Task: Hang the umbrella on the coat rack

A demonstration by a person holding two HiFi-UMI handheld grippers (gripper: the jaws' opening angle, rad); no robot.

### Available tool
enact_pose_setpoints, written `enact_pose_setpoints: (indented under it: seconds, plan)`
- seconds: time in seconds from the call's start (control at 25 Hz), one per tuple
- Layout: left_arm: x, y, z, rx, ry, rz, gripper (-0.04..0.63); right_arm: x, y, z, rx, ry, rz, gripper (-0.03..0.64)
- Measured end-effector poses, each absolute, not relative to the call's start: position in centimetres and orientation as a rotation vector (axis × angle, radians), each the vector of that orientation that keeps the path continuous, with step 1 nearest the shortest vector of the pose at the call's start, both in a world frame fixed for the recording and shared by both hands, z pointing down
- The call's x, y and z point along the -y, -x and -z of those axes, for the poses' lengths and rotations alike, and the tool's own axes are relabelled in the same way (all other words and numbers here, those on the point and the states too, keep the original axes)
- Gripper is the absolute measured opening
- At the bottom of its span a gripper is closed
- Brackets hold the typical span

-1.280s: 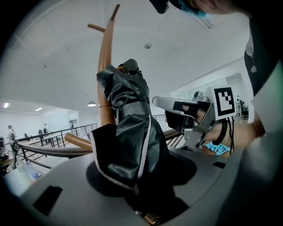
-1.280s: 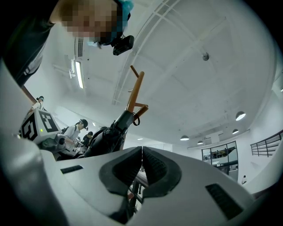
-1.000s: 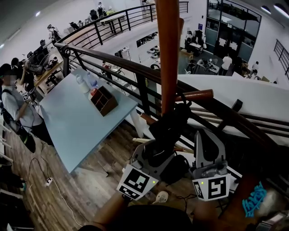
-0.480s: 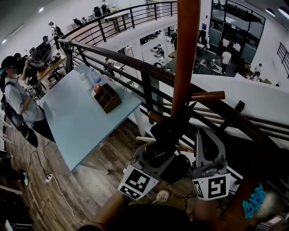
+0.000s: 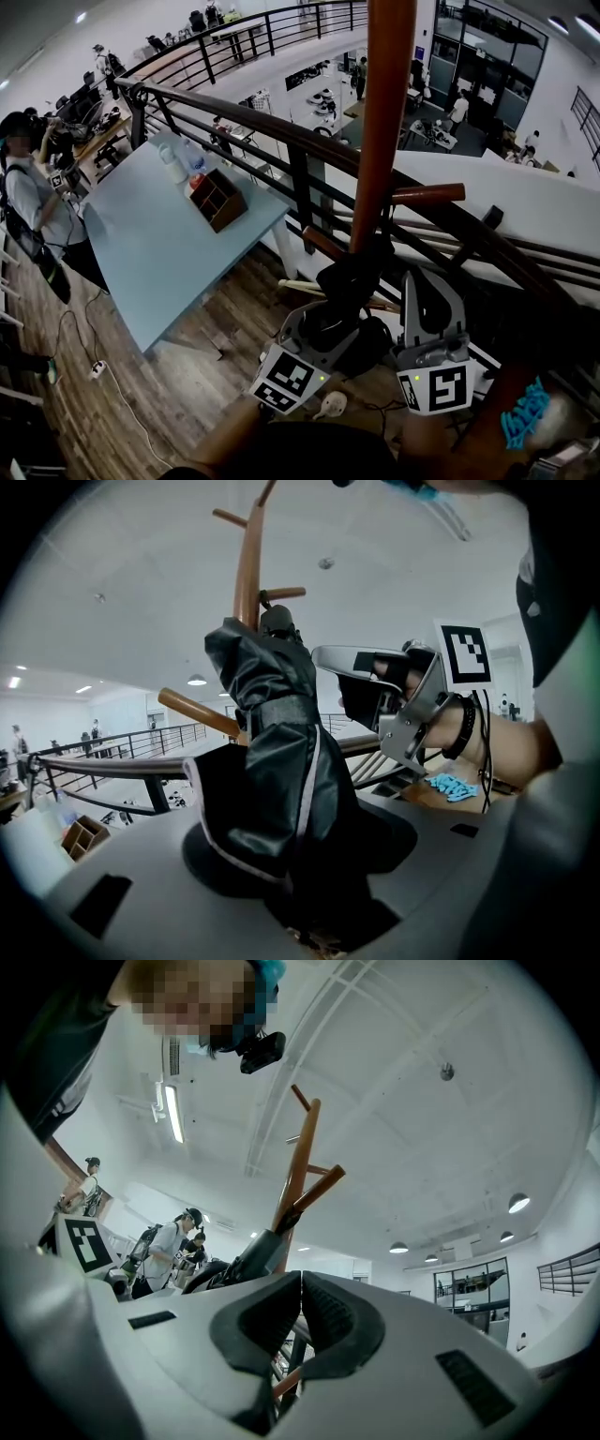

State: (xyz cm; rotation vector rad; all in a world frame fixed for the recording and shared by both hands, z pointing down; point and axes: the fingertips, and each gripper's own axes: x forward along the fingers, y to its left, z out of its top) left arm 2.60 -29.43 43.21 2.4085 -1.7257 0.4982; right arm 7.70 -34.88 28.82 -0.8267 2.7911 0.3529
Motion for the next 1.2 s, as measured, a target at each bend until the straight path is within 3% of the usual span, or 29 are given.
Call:
enact_pose_setpoints:
  seconds: [0.6, 1.2]
  plan:
    - [30.0, -2.7, -43.8, 1.805, -2.417, -0.480, 0.258, 34.5, -8.4, -29.5, -2.798, 0.848, -0.374, 0.031]
    - [30.3, -3.5, -43.0, 1.819, -2.480, -0.457, 0.339, 34.3, -9.0, -30.1, -2.809, 0.899, -0.394, 0.031]
